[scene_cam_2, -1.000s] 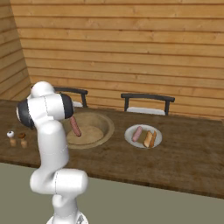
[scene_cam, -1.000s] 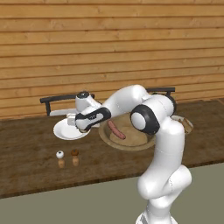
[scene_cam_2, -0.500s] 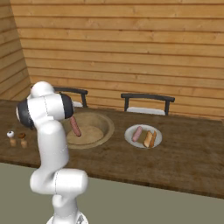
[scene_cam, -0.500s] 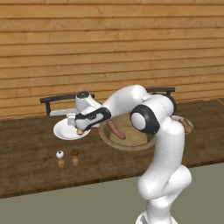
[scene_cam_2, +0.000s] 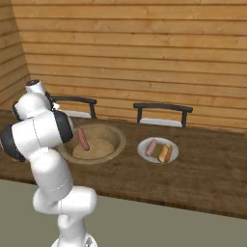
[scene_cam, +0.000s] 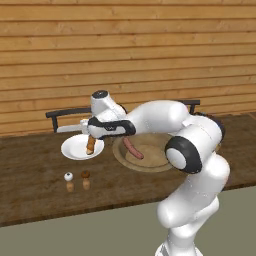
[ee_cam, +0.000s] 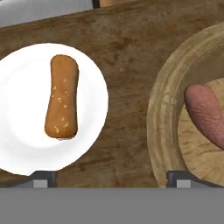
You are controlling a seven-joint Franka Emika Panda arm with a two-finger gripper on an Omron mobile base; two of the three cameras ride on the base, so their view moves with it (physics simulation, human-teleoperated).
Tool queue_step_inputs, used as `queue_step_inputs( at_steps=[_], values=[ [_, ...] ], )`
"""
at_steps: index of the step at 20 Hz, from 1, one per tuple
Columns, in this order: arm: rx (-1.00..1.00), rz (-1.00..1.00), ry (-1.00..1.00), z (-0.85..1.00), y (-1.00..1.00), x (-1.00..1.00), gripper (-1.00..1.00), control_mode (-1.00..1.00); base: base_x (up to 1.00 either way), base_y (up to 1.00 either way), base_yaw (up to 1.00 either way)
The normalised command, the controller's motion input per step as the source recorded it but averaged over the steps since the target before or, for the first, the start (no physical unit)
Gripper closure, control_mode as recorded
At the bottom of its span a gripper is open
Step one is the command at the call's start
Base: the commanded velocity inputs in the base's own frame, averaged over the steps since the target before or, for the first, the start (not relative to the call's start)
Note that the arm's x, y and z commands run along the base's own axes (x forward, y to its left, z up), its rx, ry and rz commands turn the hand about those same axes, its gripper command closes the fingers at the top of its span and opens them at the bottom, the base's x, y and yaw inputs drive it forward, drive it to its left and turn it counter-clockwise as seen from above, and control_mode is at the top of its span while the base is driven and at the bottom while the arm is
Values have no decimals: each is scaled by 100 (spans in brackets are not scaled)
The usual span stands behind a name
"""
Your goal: Place one bun and one sausage from the bowl on each plate.
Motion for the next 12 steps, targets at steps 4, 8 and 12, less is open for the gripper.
queue_step_inputs(
  at_steps=[4, 8, 12],
  values=[
    [0, 12, -1, 46, -100, -89, -100, -100, 0, 0, 0],
    [6, 33, -3, -2, -100, -29, -100, -100, 0, 0, 0],
    [14, 44, -3, -5, -97, -3, -100, -100, 0, 0, 0]
  ],
)
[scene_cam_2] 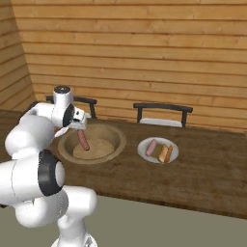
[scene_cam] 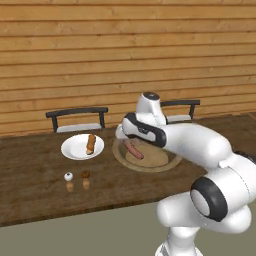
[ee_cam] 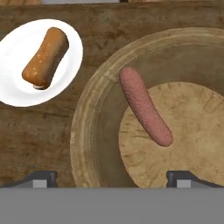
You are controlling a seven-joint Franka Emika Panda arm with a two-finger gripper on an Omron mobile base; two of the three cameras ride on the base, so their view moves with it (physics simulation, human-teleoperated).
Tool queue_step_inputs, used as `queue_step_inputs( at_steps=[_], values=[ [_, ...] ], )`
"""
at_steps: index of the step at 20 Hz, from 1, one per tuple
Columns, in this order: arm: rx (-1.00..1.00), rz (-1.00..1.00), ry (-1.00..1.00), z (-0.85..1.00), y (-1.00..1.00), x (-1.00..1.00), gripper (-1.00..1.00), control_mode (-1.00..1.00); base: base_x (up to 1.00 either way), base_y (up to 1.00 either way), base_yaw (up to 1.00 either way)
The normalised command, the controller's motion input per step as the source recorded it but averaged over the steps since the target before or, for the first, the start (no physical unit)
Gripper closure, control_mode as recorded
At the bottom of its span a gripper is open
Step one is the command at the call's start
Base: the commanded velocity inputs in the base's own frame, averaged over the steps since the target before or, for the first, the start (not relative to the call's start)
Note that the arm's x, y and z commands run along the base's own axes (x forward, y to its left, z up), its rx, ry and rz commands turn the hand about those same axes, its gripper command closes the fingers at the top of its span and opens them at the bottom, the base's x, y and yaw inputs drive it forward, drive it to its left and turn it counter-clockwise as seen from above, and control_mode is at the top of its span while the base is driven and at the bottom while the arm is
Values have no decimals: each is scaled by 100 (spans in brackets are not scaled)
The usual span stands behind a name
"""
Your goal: Place one bun and one sausage from the bowl on each plate.
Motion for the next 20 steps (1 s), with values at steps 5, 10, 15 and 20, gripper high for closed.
queue_step_inputs(
  at_steps=[5, 10, 15, 20],
  values=[
    [5, 24, 0, -18, -39, 33, -100, -100, 0, 0, 0],
    [0, 17, 0, -44, -7, 62, -100, -100, 0, 0, 0],
    [0, 15, 0, -28, -5, 36, -100, -100, 0, 0, 0],
    [0, 11, 0, -41, 0, 35, -100, -100, 0, 0, 0]
  ],
)
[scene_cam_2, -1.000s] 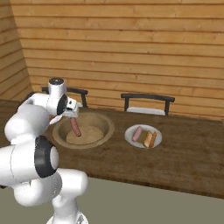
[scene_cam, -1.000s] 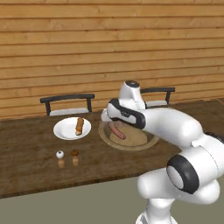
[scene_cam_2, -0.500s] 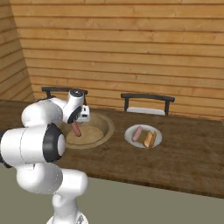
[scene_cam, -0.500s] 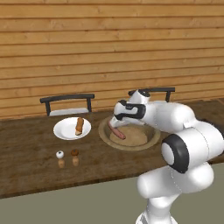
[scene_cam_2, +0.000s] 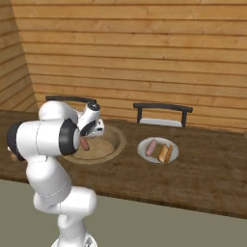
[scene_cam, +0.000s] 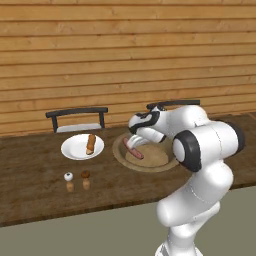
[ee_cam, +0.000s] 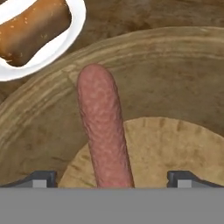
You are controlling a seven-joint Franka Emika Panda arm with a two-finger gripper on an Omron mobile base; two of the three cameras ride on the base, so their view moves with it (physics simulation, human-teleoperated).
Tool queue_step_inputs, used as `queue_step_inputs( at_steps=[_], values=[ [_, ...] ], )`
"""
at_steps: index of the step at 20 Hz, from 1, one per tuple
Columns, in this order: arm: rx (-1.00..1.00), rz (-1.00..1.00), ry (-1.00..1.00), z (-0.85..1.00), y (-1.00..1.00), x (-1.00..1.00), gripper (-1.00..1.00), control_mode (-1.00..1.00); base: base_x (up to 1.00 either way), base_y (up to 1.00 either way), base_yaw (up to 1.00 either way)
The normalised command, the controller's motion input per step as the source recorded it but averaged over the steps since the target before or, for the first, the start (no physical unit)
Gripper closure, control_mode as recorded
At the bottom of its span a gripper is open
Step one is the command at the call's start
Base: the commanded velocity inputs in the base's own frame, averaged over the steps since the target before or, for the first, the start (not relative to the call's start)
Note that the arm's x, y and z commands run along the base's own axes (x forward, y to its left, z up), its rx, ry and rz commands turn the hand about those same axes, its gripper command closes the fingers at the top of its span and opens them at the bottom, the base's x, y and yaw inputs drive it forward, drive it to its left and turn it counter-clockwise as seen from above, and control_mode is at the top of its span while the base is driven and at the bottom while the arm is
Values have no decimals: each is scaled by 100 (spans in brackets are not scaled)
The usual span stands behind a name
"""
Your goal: Place one bun and one sausage from the bowl on each plate.
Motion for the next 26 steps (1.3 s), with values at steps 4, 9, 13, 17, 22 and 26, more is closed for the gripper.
queue_step_inputs(
  at_steps=[4, 9, 13, 17, 22, 26],
  values=[
    [0, 6, 0, -32, 1, 16, -100, -100, 0, 0, 0],
    [0, 4, 0, -33, 20, 0, -100, -100, 0, 0, 0],
    [0, 2, 0, -21, 14, 0, -100, -100, 0, 0, 0],
    [0, 0, 0, 0, 0, 0, -100, -100, 0, 0, 0],
    [0, 0, 0, 0, 0, 0, 100, -100, 0, 0, 0],
    [0, 0, 0, 0, 0, 0, 100, -100, 0, 0, 0]
  ],
)
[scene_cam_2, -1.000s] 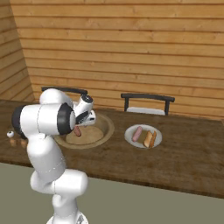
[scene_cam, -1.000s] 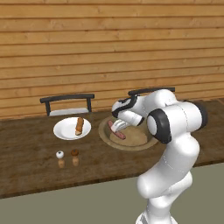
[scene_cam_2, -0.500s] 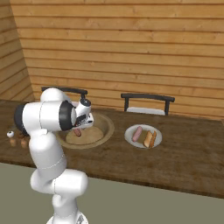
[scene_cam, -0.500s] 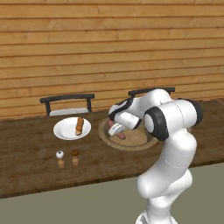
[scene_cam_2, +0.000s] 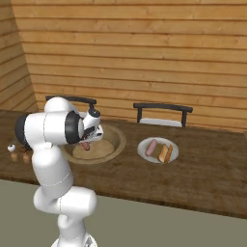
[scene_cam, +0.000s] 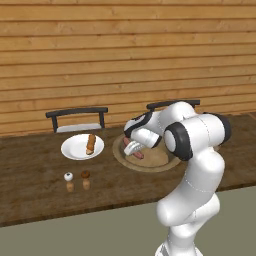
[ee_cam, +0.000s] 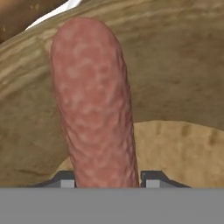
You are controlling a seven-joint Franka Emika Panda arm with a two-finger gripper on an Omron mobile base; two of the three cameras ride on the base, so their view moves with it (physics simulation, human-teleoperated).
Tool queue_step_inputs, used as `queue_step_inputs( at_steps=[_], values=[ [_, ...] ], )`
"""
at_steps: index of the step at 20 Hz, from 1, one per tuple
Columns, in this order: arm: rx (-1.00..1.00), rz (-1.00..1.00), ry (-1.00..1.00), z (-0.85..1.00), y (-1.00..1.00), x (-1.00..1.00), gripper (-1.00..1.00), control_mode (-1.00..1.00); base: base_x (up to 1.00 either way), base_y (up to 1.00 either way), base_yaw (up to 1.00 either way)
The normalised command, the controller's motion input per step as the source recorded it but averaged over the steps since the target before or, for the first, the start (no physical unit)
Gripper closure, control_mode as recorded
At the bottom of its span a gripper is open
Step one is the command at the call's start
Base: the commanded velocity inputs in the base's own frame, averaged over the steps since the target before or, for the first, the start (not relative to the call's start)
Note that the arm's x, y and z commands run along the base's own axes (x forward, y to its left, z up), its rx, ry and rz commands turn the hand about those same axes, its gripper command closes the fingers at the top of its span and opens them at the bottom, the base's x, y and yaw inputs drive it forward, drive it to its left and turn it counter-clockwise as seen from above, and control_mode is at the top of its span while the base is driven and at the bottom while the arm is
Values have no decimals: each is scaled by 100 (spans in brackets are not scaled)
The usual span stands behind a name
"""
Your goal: Place one bun and one sausage from the bowl on each plate.
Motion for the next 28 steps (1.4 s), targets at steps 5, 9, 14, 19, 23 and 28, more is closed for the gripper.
queue_step_inputs(
  at_steps=[5, 9, 14, 19, 23, 28],
  values=[
    [0, 0, 0, 0, 0, -5, 100, -100, 0, 0, 0],
    [0, -8, 0, 41, 0, -36, 100, -100, 0, 0, 0],
    [0, -28, 8, 85, -10, -37, 100, -100, 0, 0, 0],
    [0, -28, 13, 92, -1, -21, 100, -100, 0, 0, 0],
    [0, -11, 0, 70, 76, -7, 100, -100, 0, 0, 0],
    [0, 0, 2, 17, 95, 42, 100, -100, 0, 0, 0]
  ],
)
